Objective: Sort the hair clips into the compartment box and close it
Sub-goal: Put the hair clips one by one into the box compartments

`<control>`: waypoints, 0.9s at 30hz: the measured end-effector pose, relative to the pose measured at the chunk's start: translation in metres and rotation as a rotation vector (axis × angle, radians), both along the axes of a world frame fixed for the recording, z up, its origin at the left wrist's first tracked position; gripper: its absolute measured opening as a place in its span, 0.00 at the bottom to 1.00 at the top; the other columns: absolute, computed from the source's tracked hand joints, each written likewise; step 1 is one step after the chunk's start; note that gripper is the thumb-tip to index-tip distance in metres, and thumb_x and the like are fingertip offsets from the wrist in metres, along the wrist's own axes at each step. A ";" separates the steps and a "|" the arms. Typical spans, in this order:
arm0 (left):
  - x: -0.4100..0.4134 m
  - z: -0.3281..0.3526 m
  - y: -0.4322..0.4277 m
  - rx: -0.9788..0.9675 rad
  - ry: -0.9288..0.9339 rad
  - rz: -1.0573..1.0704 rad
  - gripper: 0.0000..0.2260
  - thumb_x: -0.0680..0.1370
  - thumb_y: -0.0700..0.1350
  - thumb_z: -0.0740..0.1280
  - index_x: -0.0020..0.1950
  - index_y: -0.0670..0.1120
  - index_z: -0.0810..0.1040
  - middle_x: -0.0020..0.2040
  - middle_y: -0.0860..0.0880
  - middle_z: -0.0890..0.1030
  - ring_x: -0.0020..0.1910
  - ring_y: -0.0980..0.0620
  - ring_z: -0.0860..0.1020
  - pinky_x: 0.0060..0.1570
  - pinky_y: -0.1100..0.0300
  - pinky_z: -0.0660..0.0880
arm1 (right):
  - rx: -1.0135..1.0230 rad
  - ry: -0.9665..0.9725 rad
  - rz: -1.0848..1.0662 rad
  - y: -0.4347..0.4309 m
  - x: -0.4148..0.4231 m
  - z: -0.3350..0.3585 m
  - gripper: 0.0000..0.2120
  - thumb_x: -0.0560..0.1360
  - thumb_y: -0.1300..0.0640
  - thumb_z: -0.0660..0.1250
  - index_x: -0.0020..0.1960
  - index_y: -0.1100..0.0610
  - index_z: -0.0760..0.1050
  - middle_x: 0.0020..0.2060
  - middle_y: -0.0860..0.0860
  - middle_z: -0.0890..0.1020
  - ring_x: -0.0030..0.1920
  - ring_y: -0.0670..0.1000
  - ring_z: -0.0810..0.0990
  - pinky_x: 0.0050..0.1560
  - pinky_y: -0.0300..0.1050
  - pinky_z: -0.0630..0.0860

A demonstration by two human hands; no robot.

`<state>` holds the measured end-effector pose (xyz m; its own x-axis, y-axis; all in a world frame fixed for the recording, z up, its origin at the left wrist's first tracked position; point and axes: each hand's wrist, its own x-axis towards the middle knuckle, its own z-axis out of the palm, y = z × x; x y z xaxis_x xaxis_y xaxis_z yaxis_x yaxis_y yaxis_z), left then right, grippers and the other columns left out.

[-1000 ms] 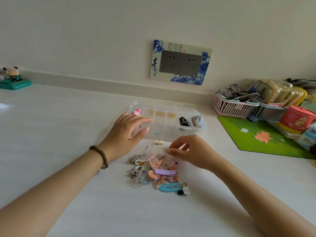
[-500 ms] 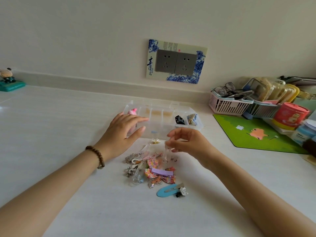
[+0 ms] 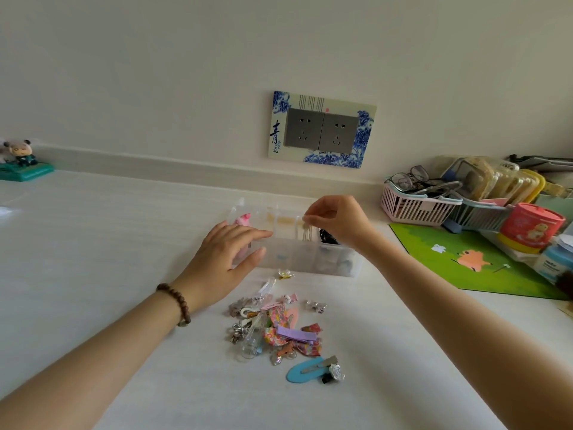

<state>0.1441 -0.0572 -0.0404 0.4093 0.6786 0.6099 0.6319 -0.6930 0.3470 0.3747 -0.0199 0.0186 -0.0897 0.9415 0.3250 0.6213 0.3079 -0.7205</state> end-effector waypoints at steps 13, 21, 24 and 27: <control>-0.006 0.004 0.002 -0.098 -0.039 -0.024 0.16 0.78 0.55 0.54 0.62 0.54 0.73 0.62 0.56 0.75 0.67 0.57 0.65 0.65 0.72 0.50 | -0.124 -0.091 0.420 -0.067 -0.022 -0.021 0.08 0.73 0.53 0.68 0.51 0.54 0.81 0.47 0.45 0.84 0.48 0.40 0.82 0.53 0.33 0.76; -0.007 0.004 0.002 -0.131 -0.042 -0.024 0.16 0.78 0.54 0.53 0.62 0.54 0.73 0.63 0.54 0.75 0.68 0.56 0.65 0.67 0.63 0.53 | -0.144 -0.301 0.488 -0.062 -0.041 -0.034 0.13 0.68 0.49 0.74 0.52 0.50 0.81 0.51 0.45 0.82 0.51 0.39 0.78 0.54 0.29 0.69; -0.006 0.003 0.002 -0.129 -0.043 -0.026 0.15 0.79 0.54 0.54 0.62 0.54 0.73 0.63 0.54 0.75 0.68 0.56 0.65 0.67 0.64 0.53 | -0.142 -0.328 0.524 -0.060 -0.045 -0.034 0.13 0.67 0.51 0.75 0.50 0.51 0.82 0.50 0.48 0.82 0.50 0.42 0.78 0.58 0.38 0.73; -0.006 0.003 0.002 -0.116 -0.036 -0.023 0.15 0.78 0.54 0.54 0.61 0.55 0.73 0.62 0.55 0.75 0.68 0.58 0.64 0.65 0.71 0.50 | -0.129 -0.327 0.538 -0.059 -0.047 -0.035 0.12 0.67 0.52 0.75 0.49 0.53 0.83 0.48 0.49 0.82 0.49 0.44 0.78 0.58 0.40 0.73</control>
